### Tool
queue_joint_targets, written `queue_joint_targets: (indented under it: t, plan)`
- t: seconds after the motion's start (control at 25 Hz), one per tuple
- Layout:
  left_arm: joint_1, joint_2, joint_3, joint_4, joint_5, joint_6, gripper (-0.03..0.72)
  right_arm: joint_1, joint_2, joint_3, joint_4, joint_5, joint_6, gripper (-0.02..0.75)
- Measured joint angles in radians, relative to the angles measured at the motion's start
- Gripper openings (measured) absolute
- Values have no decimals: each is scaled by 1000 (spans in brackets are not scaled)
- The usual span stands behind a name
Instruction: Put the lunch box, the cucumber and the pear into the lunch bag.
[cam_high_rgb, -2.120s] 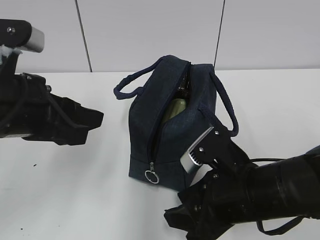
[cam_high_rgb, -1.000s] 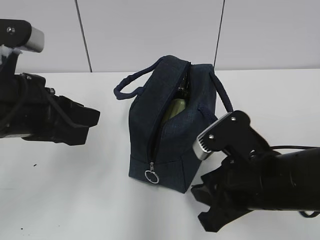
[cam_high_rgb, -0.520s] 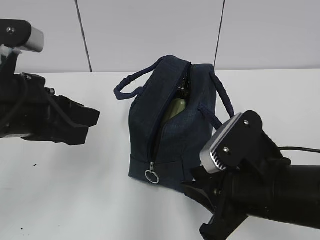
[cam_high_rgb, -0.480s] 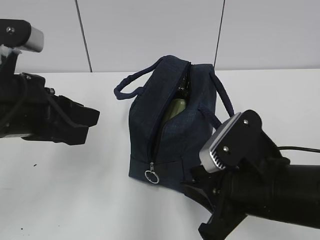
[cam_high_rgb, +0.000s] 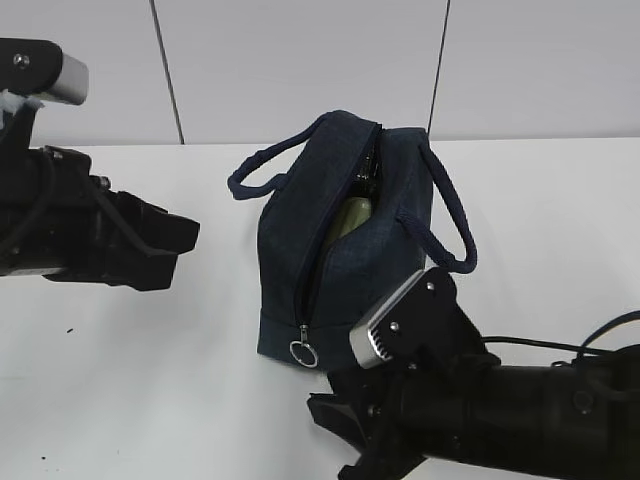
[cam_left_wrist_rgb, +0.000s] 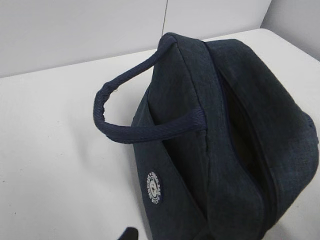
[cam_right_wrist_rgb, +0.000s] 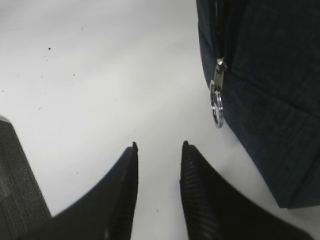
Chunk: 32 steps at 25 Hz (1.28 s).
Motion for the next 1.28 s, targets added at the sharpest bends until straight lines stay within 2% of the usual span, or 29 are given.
queue_joint_targets:
  t: [0.28, 1.28]
  plan:
    - [0, 0, 0, 0, 0, 0, 239, 0, 128, -14, 163, -120, -89, 239]
    - [0, 0, 0, 0, 0, 0, 239, 0, 238, -142, 194, -131, -103, 239]
